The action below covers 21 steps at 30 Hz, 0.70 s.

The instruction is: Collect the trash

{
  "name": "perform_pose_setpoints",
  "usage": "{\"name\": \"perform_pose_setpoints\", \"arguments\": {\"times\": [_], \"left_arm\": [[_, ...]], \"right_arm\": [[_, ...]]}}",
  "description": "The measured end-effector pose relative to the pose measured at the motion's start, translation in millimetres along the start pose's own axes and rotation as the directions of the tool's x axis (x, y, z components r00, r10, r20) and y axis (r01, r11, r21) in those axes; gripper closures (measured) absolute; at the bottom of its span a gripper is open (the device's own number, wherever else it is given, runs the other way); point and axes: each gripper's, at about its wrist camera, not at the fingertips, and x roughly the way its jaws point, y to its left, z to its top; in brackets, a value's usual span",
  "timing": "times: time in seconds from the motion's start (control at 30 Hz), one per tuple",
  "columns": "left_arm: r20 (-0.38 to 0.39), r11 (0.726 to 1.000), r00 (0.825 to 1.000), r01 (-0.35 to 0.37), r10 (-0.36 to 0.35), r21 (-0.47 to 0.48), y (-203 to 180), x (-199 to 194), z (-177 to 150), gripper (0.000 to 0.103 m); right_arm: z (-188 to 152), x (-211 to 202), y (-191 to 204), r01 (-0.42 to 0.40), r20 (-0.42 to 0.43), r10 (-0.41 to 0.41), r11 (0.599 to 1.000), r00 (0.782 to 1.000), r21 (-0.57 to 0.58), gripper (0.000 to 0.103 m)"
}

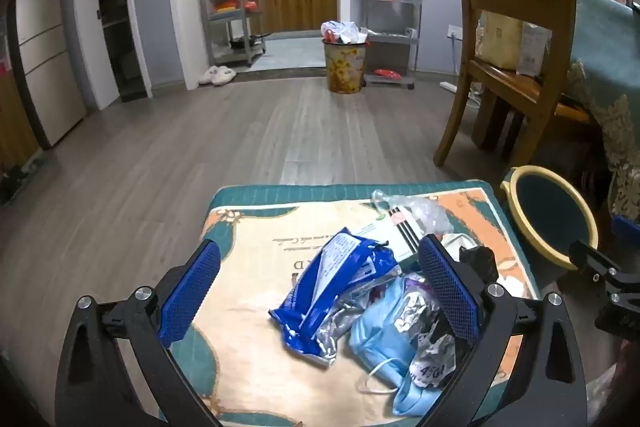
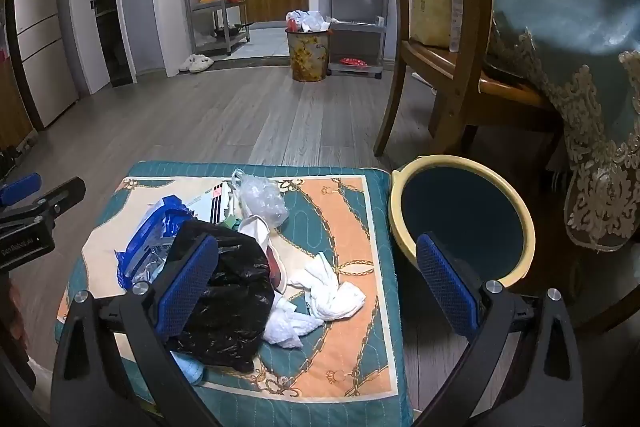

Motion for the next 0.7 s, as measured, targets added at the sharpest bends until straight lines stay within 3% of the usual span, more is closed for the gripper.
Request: {"name": "perform_pose_setpoints", "arguments": {"times": [0.7], "left_arm": [[-0.019,1.0,1.0,-0.005,0.004,-0.024,0.3,7.9,1.0,0.005]], "right_arm": [[-2.2,4.5,6.1,0.011,-0.006,-0.011,1.0,1.0,-0.014,0.006]]}}
